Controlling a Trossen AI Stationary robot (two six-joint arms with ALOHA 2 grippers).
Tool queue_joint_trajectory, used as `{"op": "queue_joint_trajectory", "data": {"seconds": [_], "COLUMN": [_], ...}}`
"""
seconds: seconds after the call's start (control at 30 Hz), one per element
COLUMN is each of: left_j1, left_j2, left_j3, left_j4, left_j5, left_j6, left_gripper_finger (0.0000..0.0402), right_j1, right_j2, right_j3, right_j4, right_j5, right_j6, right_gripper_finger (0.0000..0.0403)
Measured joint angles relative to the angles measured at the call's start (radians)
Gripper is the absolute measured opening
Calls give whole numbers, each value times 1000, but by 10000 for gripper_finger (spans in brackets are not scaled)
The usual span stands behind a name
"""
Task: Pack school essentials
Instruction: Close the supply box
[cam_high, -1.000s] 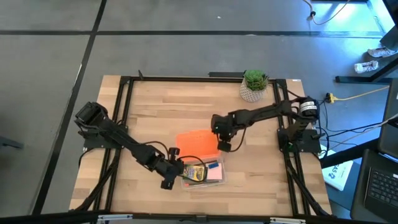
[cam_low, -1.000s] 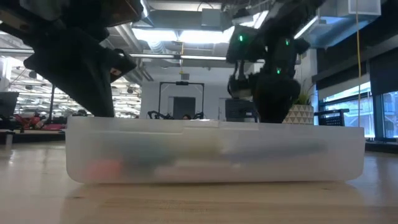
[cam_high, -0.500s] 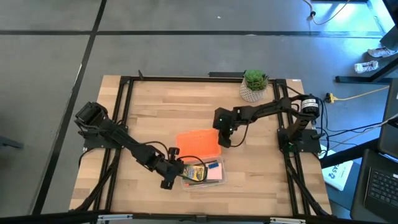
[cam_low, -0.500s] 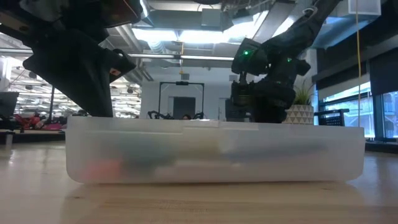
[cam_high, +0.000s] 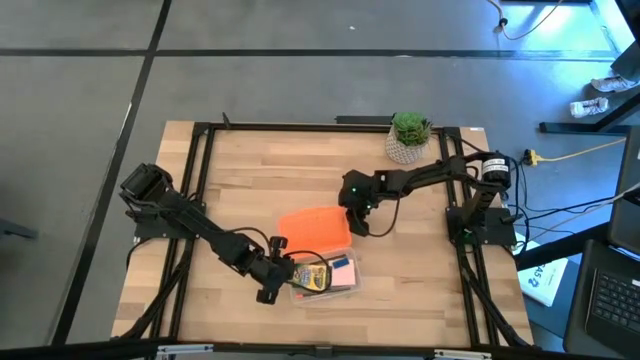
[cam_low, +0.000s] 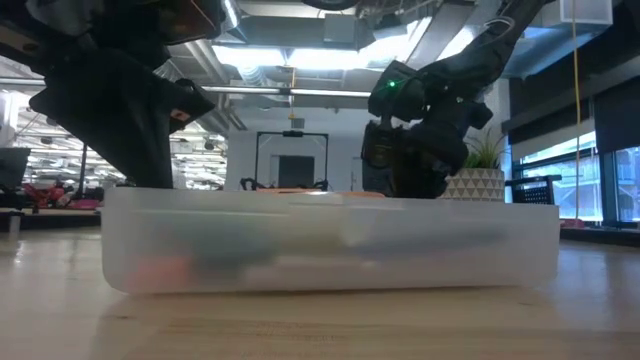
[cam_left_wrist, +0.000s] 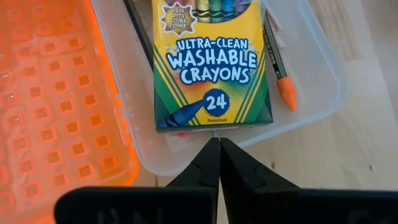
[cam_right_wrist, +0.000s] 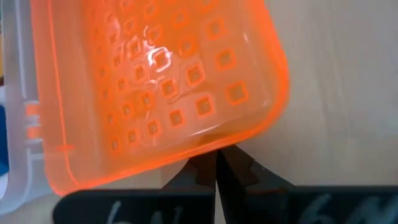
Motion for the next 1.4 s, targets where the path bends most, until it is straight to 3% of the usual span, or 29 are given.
{"op": "queue_joint_trajectory", "data": {"seconds": [0.9,1.1,1.4], "left_j1": [14,28,58], "left_j2": [-8,-9,-10], "left_j3": [-2,-2,-2], "left_j4": [-42,-41,-37], "left_j5": [-13,-5,25], "left_j6": [27,27,54], "left_gripper_finger": [1,1,1], "right_j1": [1,1,-36], "right_j2": [-3,-3,11], "right_j3": [1,2,3], "right_j4": [7,43,108], "right_j5": [-10,57,75], "right_j6": [-179,-186,-287], "right_gripper_finger": [4,4,4]}}
